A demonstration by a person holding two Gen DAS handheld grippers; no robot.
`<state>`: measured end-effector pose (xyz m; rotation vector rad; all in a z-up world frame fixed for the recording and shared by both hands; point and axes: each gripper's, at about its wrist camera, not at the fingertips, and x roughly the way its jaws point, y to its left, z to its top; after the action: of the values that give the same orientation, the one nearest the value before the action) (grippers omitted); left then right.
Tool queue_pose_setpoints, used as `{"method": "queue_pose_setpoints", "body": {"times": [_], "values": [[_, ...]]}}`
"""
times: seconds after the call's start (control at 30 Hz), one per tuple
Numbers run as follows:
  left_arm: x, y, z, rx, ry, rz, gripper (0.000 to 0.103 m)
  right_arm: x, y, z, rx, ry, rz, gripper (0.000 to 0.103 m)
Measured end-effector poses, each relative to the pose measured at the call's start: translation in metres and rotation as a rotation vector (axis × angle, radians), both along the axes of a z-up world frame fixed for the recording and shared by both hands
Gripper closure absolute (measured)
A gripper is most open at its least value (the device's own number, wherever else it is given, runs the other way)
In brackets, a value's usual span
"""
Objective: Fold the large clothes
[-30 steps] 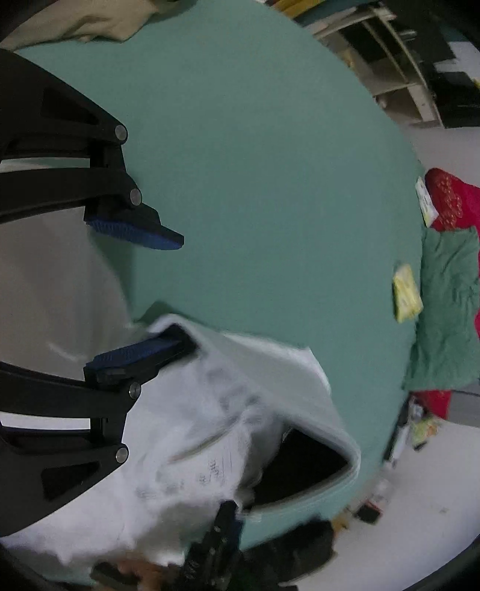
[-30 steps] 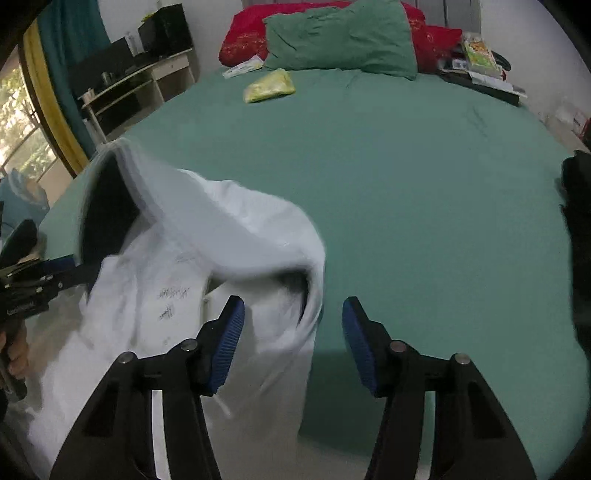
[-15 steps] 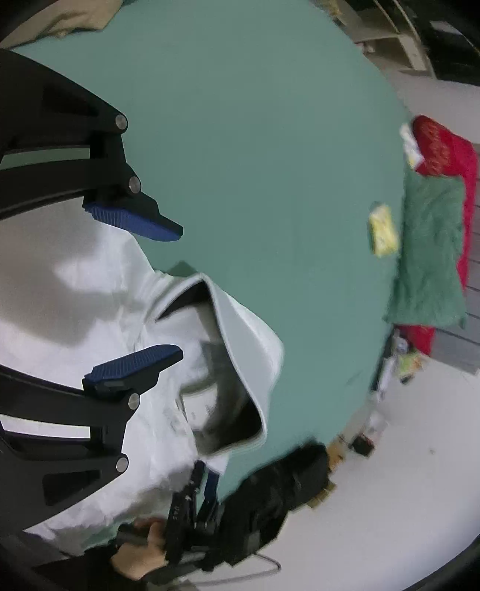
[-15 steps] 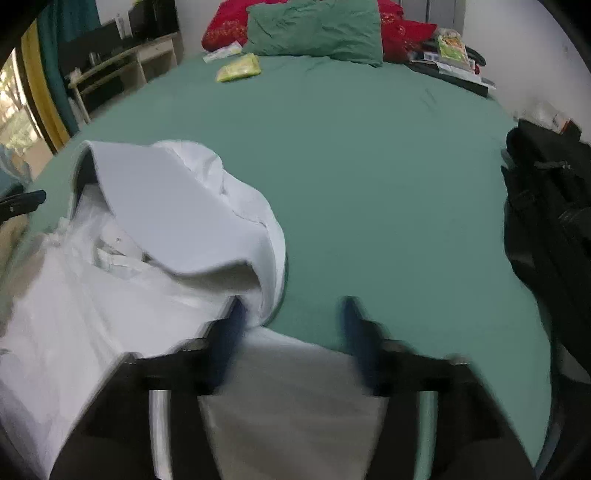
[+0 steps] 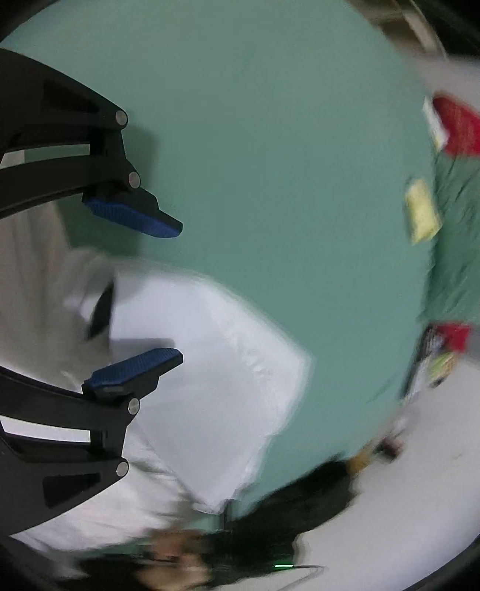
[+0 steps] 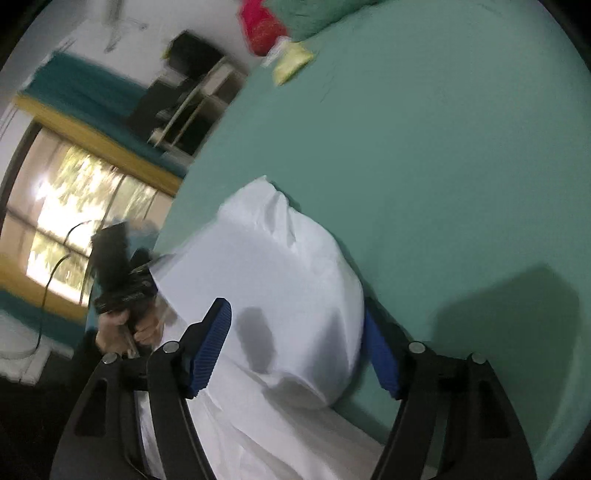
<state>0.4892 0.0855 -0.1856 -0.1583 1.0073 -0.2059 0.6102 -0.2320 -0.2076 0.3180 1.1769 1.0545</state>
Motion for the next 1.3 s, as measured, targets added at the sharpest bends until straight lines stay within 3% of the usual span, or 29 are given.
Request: {"method": "queue_pose_setpoints", "body": {"times": [0.07,0.13,0.17,0.2,0.23,0.27,0.33,0.37,0.43,0.47,0.5,0.6,0.7,0.8,0.9,1.03,1.13,1.27,1.3], "values": [[-0.004,-0.01,-0.002,0.064,-0.031,-0.075,0.03,-0.001,0.011,-0.004,0.038,0.068,0.098,0.032],[-0.006,-0.013,-0.002,0.074,-0.034,-0.101,0.028,-0.014,0.024,0.001,-0.021,-0.011,0.157,0.036],[-0.005,-0.014,-0.002,0.074,-0.028,-0.1,0.028,-0.019,0.028,0.003,-0.043,-0.029,0.16,0.045],[-0.004,-0.017,-0.002,0.088,-0.02,-0.105,0.028,-0.025,0.035,0.004,-0.084,-0.045,0.179,0.078],[0.0,-0.019,-0.001,0.103,-0.009,-0.119,0.029,-0.033,0.043,0.006,-0.15,-0.099,0.193,0.081],[0.001,-0.022,0.0,0.116,-0.004,-0.134,0.032,-0.039,0.05,0.011,-0.194,-0.172,0.203,0.082],[0.002,-0.027,0.007,0.127,-0.024,-0.16,0.076,-0.052,0.066,0.027,-0.303,-0.356,0.189,0.085],[-0.001,-0.021,0.014,0.171,-0.067,-0.129,0.081,-0.06,0.073,0.035,-0.377,-0.475,0.164,0.086],[-0.003,-0.021,0.029,0.23,-0.156,-0.076,0.085,-0.077,0.09,0.05,-0.514,-0.716,0.146,0.087],[-0.005,-0.022,0.033,0.23,-0.188,-0.061,0.085,-0.096,0.103,0.052,-0.625,-0.92,0.163,0.087],[-0.009,-0.024,0.035,0.239,-0.208,-0.048,0.085,-0.108,0.11,0.049,-0.679,-1.018,0.18,0.087],[-0.027,-0.038,0.029,0.328,-0.233,-0.041,0.082,-0.143,0.119,0.033,-0.771,-1.21,0.206,0.087],[-0.053,-0.053,0.021,0.383,-0.224,-0.08,0.08,-0.174,0.106,0.019,-0.824,-1.346,0.231,0.086],[-0.081,-0.053,0.029,0.386,-0.243,-0.082,0.079,-0.199,0.101,0.016,-0.83,-1.38,0.252,0.083],[-0.107,-0.047,0.036,0.354,-0.218,-0.088,0.079,-0.215,0.085,0.02,-0.826,-1.335,0.293,0.083],[-0.143,-0.043,0.035,0.313,-0.156,-0.107,0.079,-0.231,0.066,0.022,-0.82,-1.172,0.319,0.083],[-0.178,-0.045,0.034,0.299,-0.12,-0.137,0.079,-0.247,0.051,0.025,-0.841,-1.094,0.299,0.073],[-0.222,-0.039,0.035,0.261,-0.077,-0.14,0.077,-0.261,0.023,0.042,-0.771,-0.917,0.192,0.071],[-0.233,-0.036,0.037,0.24,-0.08,-0.133,0.071,-0.264,0.021,0.046,-0.754,-0.9,0.156,0.068]]}}
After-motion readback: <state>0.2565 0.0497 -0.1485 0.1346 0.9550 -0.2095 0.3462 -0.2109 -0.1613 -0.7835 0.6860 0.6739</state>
